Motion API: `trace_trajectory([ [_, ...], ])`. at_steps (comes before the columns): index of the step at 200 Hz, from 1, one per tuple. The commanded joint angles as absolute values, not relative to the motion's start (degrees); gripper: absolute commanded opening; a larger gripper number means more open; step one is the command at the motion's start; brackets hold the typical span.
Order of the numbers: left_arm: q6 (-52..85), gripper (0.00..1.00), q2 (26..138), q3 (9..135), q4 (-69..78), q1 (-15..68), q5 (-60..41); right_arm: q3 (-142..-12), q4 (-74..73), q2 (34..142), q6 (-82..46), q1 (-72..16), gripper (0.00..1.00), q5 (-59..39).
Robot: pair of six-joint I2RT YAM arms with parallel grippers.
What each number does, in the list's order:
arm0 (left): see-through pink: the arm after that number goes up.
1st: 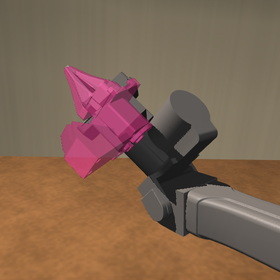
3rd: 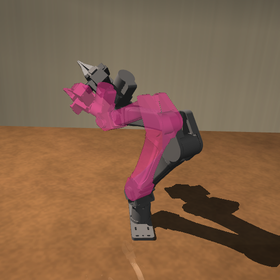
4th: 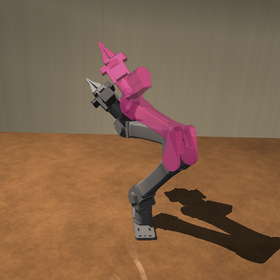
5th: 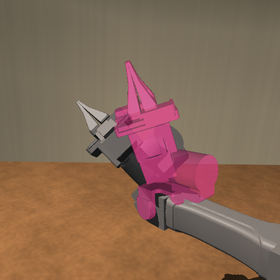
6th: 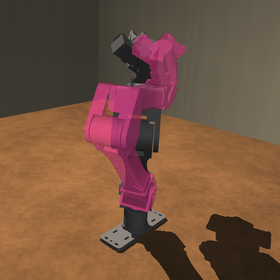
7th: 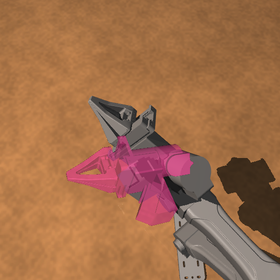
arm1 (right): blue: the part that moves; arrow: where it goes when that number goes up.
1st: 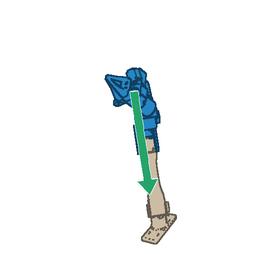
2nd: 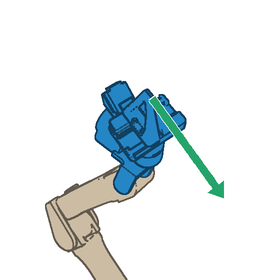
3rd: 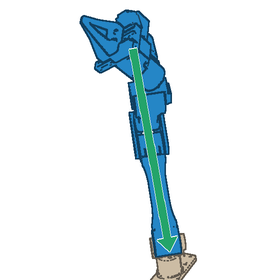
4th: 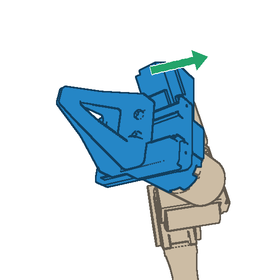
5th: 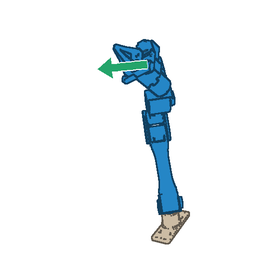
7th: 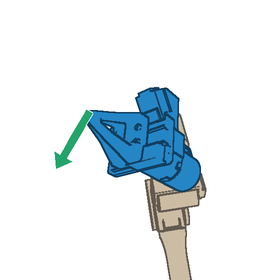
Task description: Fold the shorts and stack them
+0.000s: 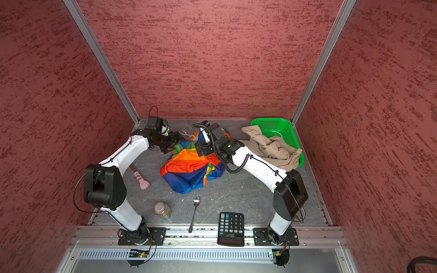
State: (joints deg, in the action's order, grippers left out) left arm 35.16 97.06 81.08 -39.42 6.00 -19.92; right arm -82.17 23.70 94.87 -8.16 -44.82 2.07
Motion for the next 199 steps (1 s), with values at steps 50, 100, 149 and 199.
trace_trajectory([
  [50, 35.02, 0.85, 101.22, 79.96, -35.88, 5.19, -16.37, -83.54, 20.68, 106.74, -2.07, -59.11, 0.99, -3.80],
  [100, 35.18, 0.85, 101.51, 76.96, -35.53, 3.09, -16.34, -84.30, 16.62, 112.73, -6.11, -60.43, 0.78, -12.85],
  [149, 35.71, 0.86, 100.24, 74.66, -35.06, 2.08, -17.05, -75.01, 22.63, 102.66, -6.31, -54.34, 0.00, -1.40],
  [199, 37.81, 0.88, 97.55, 69.81, -33.24, 5.21, -15.41, -66.28, 30.13, 89.32, -11.76, -41.82, 0.00, 8.99],
])
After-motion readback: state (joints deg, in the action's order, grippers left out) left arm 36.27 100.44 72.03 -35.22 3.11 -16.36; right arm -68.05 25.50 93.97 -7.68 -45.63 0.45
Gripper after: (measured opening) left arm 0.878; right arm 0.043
